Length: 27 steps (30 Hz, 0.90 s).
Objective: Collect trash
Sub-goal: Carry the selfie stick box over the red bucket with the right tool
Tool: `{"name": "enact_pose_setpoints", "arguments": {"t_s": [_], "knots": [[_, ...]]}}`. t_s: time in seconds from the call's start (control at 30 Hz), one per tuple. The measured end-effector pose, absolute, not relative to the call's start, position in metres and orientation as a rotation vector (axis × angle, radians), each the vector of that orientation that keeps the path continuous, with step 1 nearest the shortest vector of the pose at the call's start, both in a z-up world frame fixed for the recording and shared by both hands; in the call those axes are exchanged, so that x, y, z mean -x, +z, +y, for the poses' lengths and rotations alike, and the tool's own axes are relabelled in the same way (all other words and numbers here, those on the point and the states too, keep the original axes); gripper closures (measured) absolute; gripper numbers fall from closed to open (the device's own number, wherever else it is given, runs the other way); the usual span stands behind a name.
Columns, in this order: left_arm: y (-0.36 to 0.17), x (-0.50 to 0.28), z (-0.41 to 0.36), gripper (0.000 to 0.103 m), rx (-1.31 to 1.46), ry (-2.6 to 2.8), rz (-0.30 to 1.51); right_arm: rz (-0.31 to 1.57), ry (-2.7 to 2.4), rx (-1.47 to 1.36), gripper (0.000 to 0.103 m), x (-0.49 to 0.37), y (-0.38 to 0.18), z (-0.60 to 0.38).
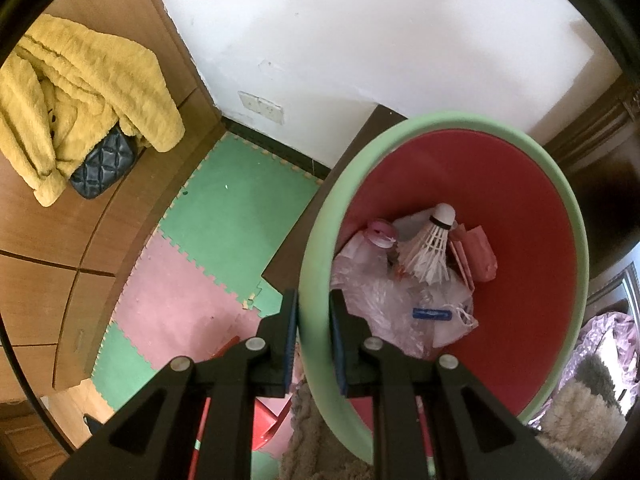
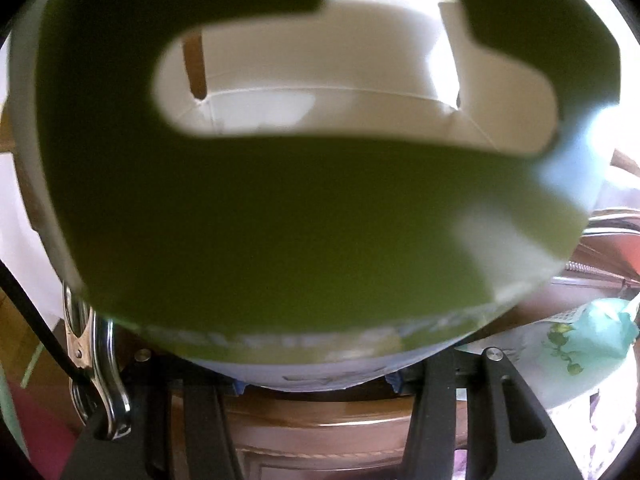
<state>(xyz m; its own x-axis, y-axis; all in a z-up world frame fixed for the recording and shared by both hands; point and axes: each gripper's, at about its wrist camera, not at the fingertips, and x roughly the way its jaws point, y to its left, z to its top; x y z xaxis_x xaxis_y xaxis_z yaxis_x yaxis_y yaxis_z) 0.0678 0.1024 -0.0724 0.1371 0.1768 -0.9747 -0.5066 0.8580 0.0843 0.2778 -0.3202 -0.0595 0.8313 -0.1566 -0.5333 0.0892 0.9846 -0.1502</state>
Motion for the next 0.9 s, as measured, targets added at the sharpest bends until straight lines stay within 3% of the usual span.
{"name": "enact_pose_setpoints", "arguments": {"t_s": [0.5,0.9], "knots": [[-0.072,-0.066,0.102,0.087,0.293,0.495,1.344,0.430,-0.063,0.113,0.053,-0.221,0.023,-0.308],[-0.077,-0.060,0.106,0.087,0.336,0.510,1.330,0.427,0.207,0.071,0.052,-0.186,0.070,-0.253]]}}
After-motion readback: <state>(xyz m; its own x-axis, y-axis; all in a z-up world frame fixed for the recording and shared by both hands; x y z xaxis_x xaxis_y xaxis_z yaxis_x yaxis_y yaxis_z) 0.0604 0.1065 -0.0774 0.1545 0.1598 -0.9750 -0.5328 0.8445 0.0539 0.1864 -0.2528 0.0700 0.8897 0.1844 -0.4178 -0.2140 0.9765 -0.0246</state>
